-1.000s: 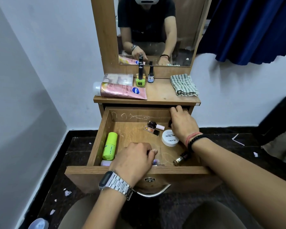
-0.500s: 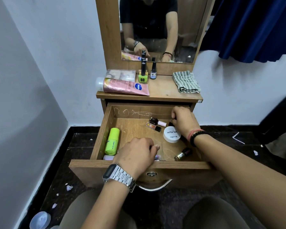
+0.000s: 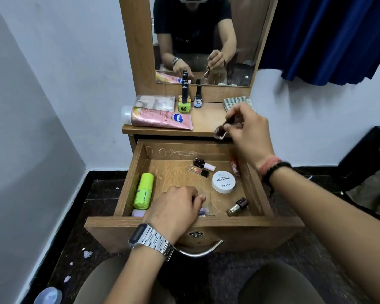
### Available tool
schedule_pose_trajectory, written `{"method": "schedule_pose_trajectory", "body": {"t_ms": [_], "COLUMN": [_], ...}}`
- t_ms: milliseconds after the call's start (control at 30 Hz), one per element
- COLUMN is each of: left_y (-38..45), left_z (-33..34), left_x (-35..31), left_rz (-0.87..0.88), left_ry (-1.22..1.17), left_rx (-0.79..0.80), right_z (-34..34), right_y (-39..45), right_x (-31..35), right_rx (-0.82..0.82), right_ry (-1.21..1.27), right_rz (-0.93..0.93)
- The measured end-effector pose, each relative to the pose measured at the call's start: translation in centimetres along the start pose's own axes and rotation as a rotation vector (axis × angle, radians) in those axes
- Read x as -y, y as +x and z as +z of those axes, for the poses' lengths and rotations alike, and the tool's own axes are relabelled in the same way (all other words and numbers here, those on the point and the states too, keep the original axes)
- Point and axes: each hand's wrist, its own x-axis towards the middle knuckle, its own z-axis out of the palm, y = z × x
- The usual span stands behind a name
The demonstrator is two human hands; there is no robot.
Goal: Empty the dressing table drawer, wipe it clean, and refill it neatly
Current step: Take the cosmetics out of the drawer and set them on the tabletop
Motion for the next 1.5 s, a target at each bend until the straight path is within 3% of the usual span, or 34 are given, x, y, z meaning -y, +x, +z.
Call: {"method": "schedule_pose_trajectory", "body": {"t_ms": [267,467,833,1500], "left_y": [-0.2,-0.5,-0.9,-0.7], "left_z": [-0.2,0.3,0.1,0.4], "left_x": [-0.2,0.1,-0.2,0.1], "left_rz": [0.008,0.007,-0.014,0.021], "left_ry": [-0.006,0.039,0.017,-0.012], "left_rx": [-0.006,-0.059,-0.055,-0.073], "right_z": [1.5,3.8,7.0,7.7], "right_y": [8.3,11.7,13.3,13.7], "right_x": [0.0,-2.4,-4.2,-4.2], "right_rx": [-0.068,0.029,-0.009,0.067], "right_ry": [-0.014,-0.169,-0.162,-0.248], "right_rz": [0.085,0.110,0.133,0.131]}}
